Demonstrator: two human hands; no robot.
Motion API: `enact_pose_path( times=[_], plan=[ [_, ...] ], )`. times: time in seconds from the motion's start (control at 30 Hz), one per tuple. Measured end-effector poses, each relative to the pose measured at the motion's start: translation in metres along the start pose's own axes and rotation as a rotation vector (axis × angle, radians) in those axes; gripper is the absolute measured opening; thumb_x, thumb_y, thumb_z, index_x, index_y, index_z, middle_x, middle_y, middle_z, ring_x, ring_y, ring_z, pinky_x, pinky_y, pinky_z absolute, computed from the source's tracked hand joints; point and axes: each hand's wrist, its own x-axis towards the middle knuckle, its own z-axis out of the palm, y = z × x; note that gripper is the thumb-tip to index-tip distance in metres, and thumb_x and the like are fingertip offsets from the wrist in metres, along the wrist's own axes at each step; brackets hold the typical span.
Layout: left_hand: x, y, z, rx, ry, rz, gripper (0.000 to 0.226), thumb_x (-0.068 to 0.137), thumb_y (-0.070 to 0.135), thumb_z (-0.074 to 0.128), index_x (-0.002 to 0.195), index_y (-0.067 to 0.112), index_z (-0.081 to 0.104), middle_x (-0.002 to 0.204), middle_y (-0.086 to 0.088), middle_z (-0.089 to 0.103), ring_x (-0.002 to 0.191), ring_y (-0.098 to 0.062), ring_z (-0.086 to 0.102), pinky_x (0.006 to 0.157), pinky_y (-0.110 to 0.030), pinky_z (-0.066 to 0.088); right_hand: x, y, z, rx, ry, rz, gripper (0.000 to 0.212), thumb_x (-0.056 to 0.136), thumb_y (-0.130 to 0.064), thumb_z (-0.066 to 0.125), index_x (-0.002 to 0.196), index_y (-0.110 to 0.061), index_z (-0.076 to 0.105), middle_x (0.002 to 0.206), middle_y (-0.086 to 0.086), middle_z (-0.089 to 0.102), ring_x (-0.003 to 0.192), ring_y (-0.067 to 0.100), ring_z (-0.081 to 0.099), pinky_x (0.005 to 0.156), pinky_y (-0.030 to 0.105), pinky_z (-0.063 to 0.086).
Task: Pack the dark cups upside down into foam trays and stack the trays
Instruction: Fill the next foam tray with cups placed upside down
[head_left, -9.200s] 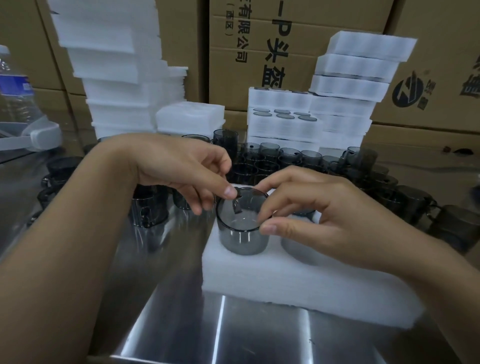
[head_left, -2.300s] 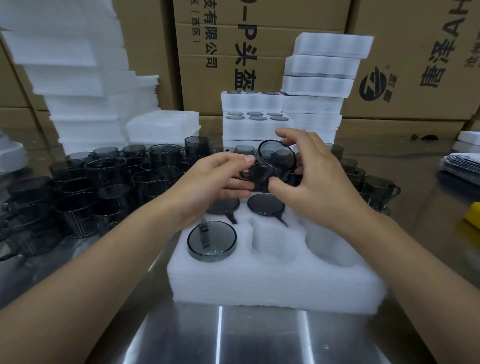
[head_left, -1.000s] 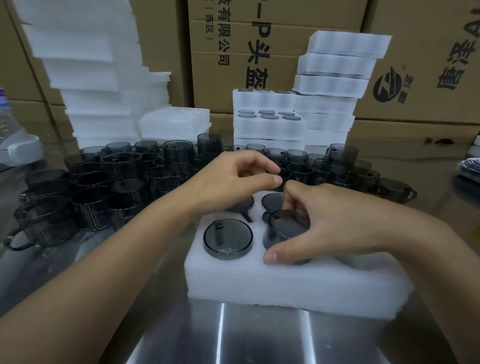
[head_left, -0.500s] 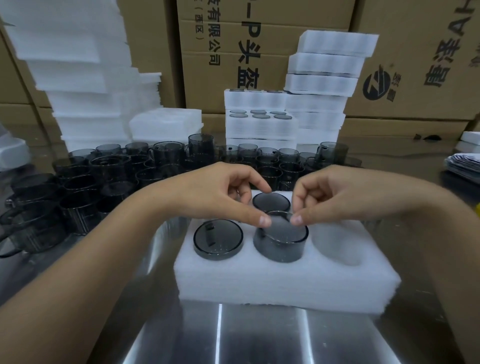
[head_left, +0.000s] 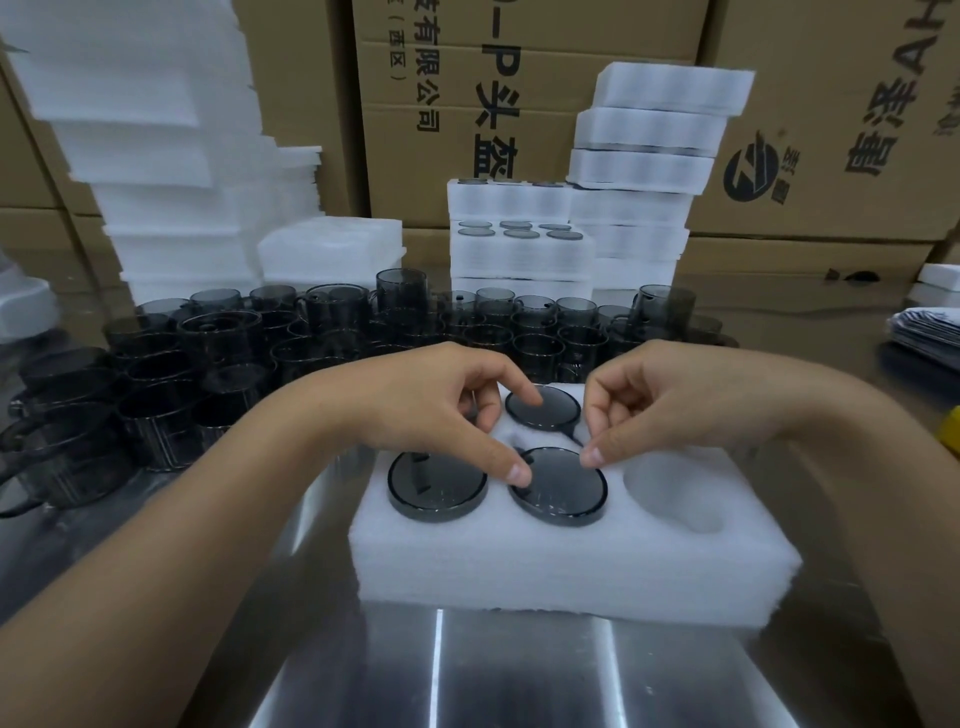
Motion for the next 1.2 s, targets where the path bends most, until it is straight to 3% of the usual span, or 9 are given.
enact_pose_path(
  times=[0.17,0.3,0.37,0.47,0.57,0.67,0.9,1.07,1.2],
  plan=[
    [-0.001,0.000,0.000,0.011,-0.011,0.007,0.064,0.050,0.057,0.077,0.110,0.040,0.060,0.071,0.016,0.054,0.060,-0.003,0.046,0.058,-0.020,0.040,-0.001,-0.002,0.001,-0.052,0.060,0.011,0.029,0.064,-0.051,0.079,0.071,-0.026,0.066,0.060,-0.003,0.052,0.057,0.013,0.043,0.054,0.028,0.035],
    [-0.001,0.000,0.000,0.011,-0.014,0.017,0.058,0.053,0.059,0.076,0.105,0.041,0.063,0.070,0.016,0.052,0.058,-0.003,0.046,0.056,-0.015,0.039,0.016,0.020,-0.005,0.050,0.775,0.007,0.027,0.077,-0.052,0.069,0.076,-0.026,0.063,0.063,-0.008,0.055,0.055,0.004,0.048,0.051,0.019,0.036],
    [-0.001,0.000,0.001,0.014,-0.008,0.031,0.055,0.053,0.060,0.075,0.103,0.041,0.064,0.070,0.015,0.051,0.057,-0.002,0.045,0.056,-0.014,0.038,0.022,0.035,-0.010,-0.136,1.054,0.058,0.017,0.089,-0.036,0.061,0.104,-0.028,0.062,0.089,-0.003,0.061,0.086,0.012,0.058,0.065,0.026,0.041],
    [0.000,-0.001,0.002,0.009,-0.006,0.041,0.052,0.054,0.058,0.076,0.102,0.042,0.064,0.069,0.014,0.049,0.057,-0.002,0.045,0.056,-0.014,0.038,0.026,0.064,-0.016,-0.397,1.011,0.166,0.051,0.095,-0.021,0.052,0.143,-0.018,0.038,0.142,0.005,0.045,0.130,0.028,0.037,0.102,0.041,0.035],
    [0.001,-0.003,0.003,0.004,-0.006,0.046,0.044,0.062,0.052,0.080,0.101,0.042,0.065,0.068,0.014,0.048,0.058,-0.003,0.045,0.058,-0.016,0.038,0.031,0.080,-0.018,-0.415,0.900,0.248,0.056,0.095,-0.016,0.049,0.148,-0.020,0.030,0.153,0.002,0.035,0.135,0.030,0.034,0.110,0.048,0.030],
    [0.002,-0.004,0.004,-0.004,0.001,0.057,0.039,0.065,0.051,0.080,0.100,0.042,0.065,0.067,0.014,0.047,0.056,-0.003,0.043,0.056,-0.015,0.037,0.035,0.084,-0.018,-0.414,0.863,0.264,0.055,0.093,-0.011,0.049,0.146,-0.022,0.036,0.151,0.003,0.038,0.131,0.030,0.040,0.107,0.047,0.033],
    [0.005,-0.004,0.008,-0.022,0.063,0.065,0.040,0.059,0.064,0.069,0.093,0.042,0.067,0.059,0.015,0.046,0.052,-0.001,0.042,0.056,-0.012,0.037,0.036,0.084,-0.019,-0.427,1.049,0.233,0.038,0.092,-0.010,0.060,0.129,-0.005,0.056,0.126,0.018,0.050,0.108,0.036,0.054,0.088,0.032,0.039],
    [0.006,-0.006,0.009,-0.059,0.137,0.078,0.020,0.074,0.050,0.071,0.090,0.039,0.070,0.061,0.015,0.052,0.054,0.001,0.046,0.057,-0.010,0.038,0.031,0.078,-0.023,-0.404,1.141,0.192,0.025,0.091,-0.017,0.064,0.110,0.000,0.067,0.112,0.018,0.056,0.098,0.034,0.057,0.084,0.031,0.041],
    [0.011,-0.008,0.013,-0.131,0.249,0.102,0.008,0.081,0.037,0.071,0.089,0.033,0.072,0.067,0.010,0.059,0.061,-0.003,0.053,0.060,-0.016,0.044,0.024,0.058,-0.022,-0.338,1.199,0.112,0.018,0.089,-0.024,0.065,0.101,-0.010,0.069,0.101,0.004,0.054,0.089,0.022,0.055,0.078,0.027,0.039]
  ],
)
